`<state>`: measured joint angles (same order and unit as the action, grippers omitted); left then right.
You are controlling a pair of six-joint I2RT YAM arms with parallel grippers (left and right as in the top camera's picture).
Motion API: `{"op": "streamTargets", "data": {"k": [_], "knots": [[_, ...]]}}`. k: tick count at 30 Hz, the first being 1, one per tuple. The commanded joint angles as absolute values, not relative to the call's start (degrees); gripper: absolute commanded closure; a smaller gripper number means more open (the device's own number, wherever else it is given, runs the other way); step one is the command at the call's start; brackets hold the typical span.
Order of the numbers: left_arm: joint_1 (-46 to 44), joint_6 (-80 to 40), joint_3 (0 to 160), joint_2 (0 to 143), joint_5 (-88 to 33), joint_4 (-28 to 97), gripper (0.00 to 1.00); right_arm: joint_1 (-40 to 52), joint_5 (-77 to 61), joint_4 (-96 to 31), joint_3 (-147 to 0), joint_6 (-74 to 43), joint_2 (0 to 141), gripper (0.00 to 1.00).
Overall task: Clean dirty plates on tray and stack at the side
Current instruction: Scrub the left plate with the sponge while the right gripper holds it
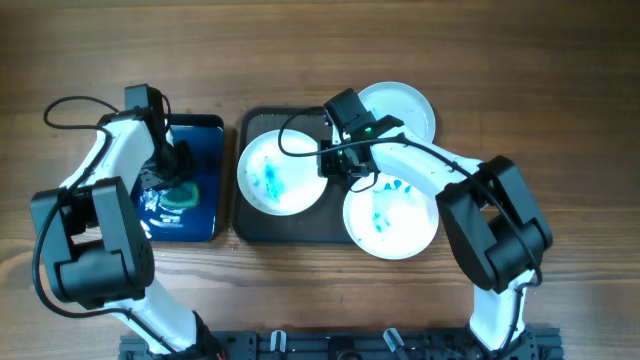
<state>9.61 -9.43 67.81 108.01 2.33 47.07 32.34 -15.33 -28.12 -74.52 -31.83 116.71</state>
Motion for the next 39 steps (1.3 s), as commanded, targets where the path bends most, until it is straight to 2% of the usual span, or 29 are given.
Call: {"op": "streamTargets", "data": {"k": [1, 7, 12, 16, 19, 21, 25, 34, 39], "knots": [[9.54, -9.21, 68.25, 109.73, 0.67, 46.94, 0.96, 32.84, -14.68, -27.88, -75.64, -31.48, 117.78, 0.96], [9.54, -9.37, 68.62, 108.79, -2.90, 47.59, 0.96, 32.82, -14.70, -28.01, -75.64, -31.66, 117.75, 0.96], [8.93, -9.41, 72.90, 99.48, -9.47, 52.97, 0.96, 32.69, -15.49, -28.69, -75.66, -31.66, 117.60, 0.96], [5.78, -13.19, 73.43, 91.15, -12.43, 54.28, 0.96, 31.90, -15.53, -30.85, -75.68, -31.66, 116.60, 0.96], [0.67, -16.25, 73.38, 90.06, -14.46, 54.28, 0.96, 31.20, -14.68, -32.42, -75.68, -31.70, 115.70, 0.96], [-5.78, -20.03, 73.25, 92.60, -12.86, 52.71, 0.96, 30.87, -14.70, -33.61, -75.68, -31.94, 115.70, 0.96], [-11.27, -23.00, 73.19, 98.37, -10.61, 49.15, 0.96, 29.63, -15.64, -34.83, -75.64, -31.92, 115.70, 0.96], [-12.69, -26.02, 73.19, 113.16, -9.58, 45.34, 0.96, 28.16, -16.86, -34.98, -75.29, -31.42, 115.94, 0.96], [-17.65, -25.98, 73.19, 117.97, -13.80, 41.69, 0.96, 28.14, -16.84, -34.92, -75.29, -31.42, 115.94, 0.96]]}}
